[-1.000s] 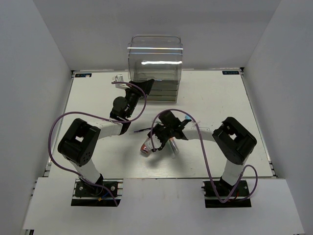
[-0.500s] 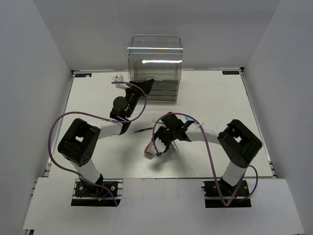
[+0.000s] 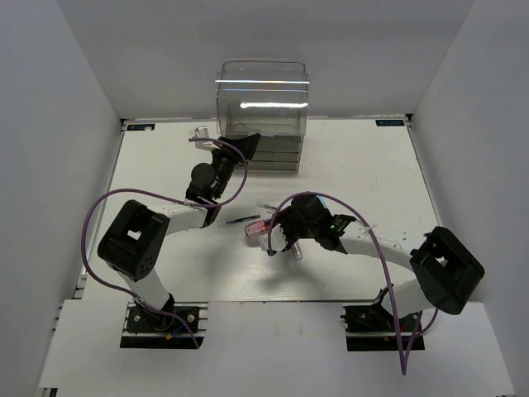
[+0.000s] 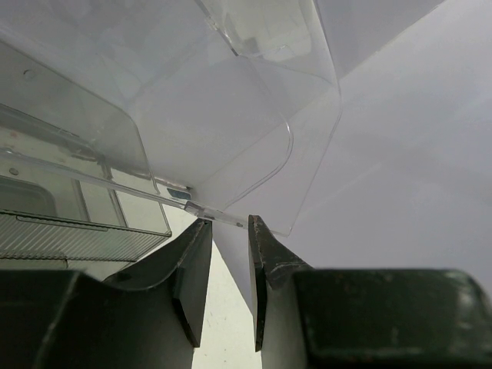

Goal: Sort the stationery into containers
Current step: Place the stationery in the storage box.

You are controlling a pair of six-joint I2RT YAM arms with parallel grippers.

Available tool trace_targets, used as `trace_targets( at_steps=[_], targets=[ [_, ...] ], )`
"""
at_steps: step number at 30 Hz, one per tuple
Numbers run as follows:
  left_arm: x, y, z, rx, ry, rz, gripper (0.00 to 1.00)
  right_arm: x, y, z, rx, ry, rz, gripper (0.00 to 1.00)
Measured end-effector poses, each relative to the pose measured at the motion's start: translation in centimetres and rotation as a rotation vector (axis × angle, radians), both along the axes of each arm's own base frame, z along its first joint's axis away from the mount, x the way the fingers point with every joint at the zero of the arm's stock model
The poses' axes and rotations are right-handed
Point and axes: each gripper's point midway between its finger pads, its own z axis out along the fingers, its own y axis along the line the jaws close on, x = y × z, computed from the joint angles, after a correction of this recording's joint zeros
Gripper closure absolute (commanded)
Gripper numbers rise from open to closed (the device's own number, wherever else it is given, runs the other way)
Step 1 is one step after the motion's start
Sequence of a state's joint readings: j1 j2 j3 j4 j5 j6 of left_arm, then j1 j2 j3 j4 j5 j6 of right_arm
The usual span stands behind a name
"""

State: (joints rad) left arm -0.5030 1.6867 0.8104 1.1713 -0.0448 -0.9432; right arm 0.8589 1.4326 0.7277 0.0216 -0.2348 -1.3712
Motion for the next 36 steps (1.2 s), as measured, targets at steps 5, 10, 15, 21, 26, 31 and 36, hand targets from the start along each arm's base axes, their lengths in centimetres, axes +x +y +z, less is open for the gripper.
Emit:
trace_targets(
  at_steps=[5, 10, 15, 21, 26, 31, 36],
  targets=[
    [0.0, 0.0, 0.0, 0.000, 0.000, 0.000, 0.64, 1.7, -0.3, 2.1, 0.070, -0.054, -0.105, 1.00],
    [0.0, 0.0, 0.0, 0.000, -0.001, 0.000, 0.64, 2.1, -0.7, 2.3, 0.086, -0.073, -0.145, 1.00],
    [0.0, 0.0, 0.0, 0.000, -0.001, 0.000, 0.64, 2.8, -1.4, 2.5, 0.088, -0.093, -0.204, 1.00],
    [0.0, 0.0, 0.1, -0.001, -0.003, 0.000, 0.64, 4.9, -1.9, 6.2, 0.195, -0.194, -0.296, 1.00],
    [0.0, 0.0, 0.1, -0.001, -0.003, 0.000, 0.64, 7.1, -2.6, 9.4, 0.289, -0.304, -0.384, 1.00],
    [0.0, 0.0, 0.1, -0.001, -0.003, 0.000, 0.64, 9.3, -3.1, 11.2, 0.338, -0.415, -0.452, 1.00],
    [0.0, 0.0, 0.1, -0.001, -0.002, 0.000, 0.64, 10.9, -3.4, 10.6, 0.320, -0.465, -0.487, 1.00]
  ],
)
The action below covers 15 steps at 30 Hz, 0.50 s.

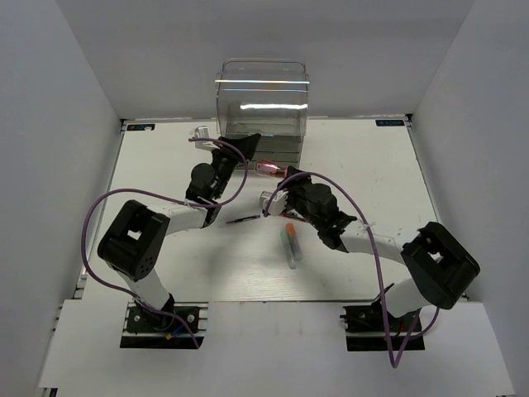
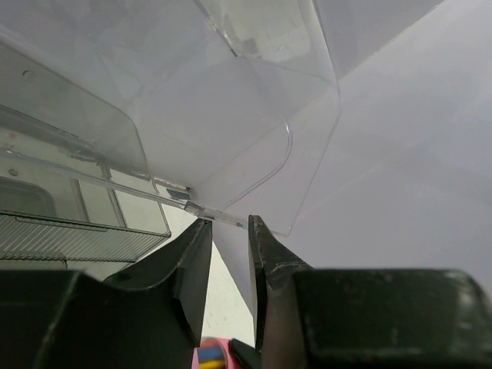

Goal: Sort the stationery into containers
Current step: Place the stationery in the storage box.

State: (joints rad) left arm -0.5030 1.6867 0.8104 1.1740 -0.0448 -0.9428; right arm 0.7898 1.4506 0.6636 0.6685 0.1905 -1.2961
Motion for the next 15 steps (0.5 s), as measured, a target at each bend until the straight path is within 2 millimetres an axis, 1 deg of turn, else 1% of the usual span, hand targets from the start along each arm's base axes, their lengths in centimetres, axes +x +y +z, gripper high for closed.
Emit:
trace_targets(
  at_steps=[4, 10, 15],
  targets=[
    [0.0, 0.0, 0.0, 0.000, 0.000, 0.000, 0.64, 1.4, 0.0, 0.3, -0.012, -0.033, -0.026, 1.00],
    [0.0, 0.0, -0.1, 0.002, 0.003, -0.001, 0.64, 3.1, -0.2, 1.9, 0.005, -0.102, -0.053, 1.00],
    [0.0, 0.0, -0.2, 0.005, 0.007, 0.000, 0.64, 4.7, 0.2, 3.0, 0.015, -0.144, -0.069, 1.00]
  ],
)
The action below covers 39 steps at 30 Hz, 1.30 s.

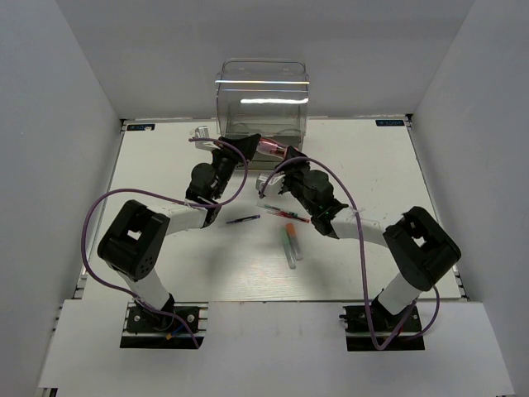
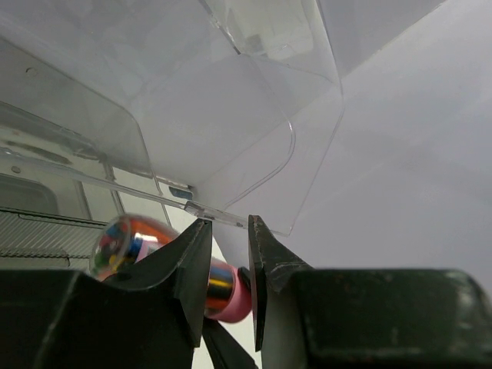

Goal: Sort the stationery into containers
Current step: Place the stationery in the storage box.

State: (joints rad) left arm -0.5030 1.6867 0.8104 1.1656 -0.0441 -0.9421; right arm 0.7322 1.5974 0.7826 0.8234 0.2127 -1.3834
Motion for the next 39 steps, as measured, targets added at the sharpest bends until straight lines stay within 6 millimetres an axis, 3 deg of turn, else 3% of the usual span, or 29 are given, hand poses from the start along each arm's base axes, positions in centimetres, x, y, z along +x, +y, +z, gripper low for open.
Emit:
trace_targets(
  at_steps=[5, 15, 19, 39],
  targets=[
    [0.0, 0.0, -0.1, 0.004, 0.001, 0.001, 0.64, 1.3, 0.5, 0.4, -0.012, -0.035, -0.016, 1.00],
    [0.0, 0.0, -0.1, 0.007, 0.001, 0.002, 0.64, 4.1, 1.2, -1.2, -0.104, -0.066, -0.062, 1.00],
    [0.1, 0.0, -0.1, 0.010, 0.000, 0.003, 0.64, 4.8, 1.4, -0.9, -0.130, -0.096, -0.075, 1.00],
    [0.1, 0.0, -0.1, 0.020, -0.006, 0.004, 0.64, 6.0, 0.8, -1.0, -0.307, -0.182, -0.095, 1.00]
  ],
)
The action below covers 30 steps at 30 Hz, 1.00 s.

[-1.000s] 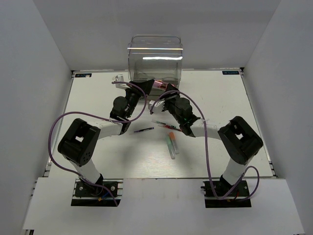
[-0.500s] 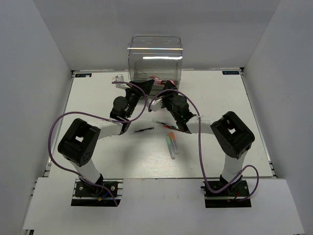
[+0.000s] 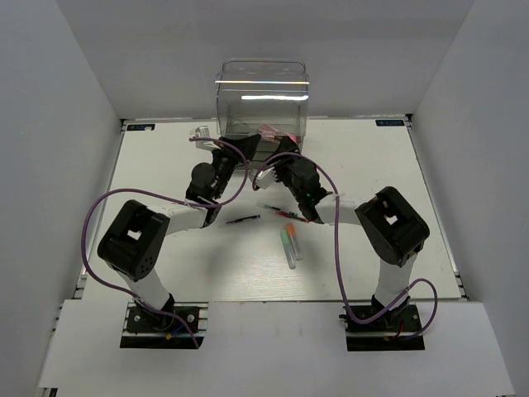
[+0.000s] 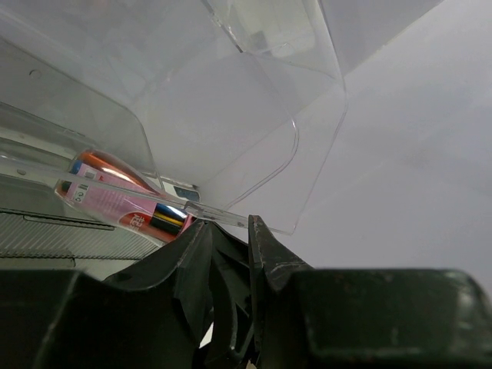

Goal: Sort the stationery into containers
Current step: Place the stationery in the storage box.

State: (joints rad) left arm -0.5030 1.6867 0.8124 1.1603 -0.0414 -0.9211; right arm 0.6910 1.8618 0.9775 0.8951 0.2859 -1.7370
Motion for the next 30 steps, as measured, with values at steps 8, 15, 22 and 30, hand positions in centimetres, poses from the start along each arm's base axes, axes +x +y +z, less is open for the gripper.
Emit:
trace_targets(
  at_steps=[8, 15, 22, 30],
  targets=[
    [0.0, 0.0, 0.0, 0.004, -0.002, 0.001, 0.64, 0.3, -0.4, -0.5, -0.052, 0.007, -0.006, 0.66],
    [0.0, 0.0, 0.0, 0.004, -0.002, 0.001, 0.64, 0.2, -0.3, -0.7, -0.068, 0.012, 0.001, 0.38],
    [0.0, 0.0, 0.0, 0.004, -0.001, 0.001, 0.64, -0.9, -0.2, -3.0, -0.103, 0.090, 0.045, 0.25],
    [0.0, 0.0, -0.1, 0.007, -0.002, 0.003, 0.64, -3.0, -0.6, -1.1, -0.036, 0.115, 0.104, 0.25]
  ],
)
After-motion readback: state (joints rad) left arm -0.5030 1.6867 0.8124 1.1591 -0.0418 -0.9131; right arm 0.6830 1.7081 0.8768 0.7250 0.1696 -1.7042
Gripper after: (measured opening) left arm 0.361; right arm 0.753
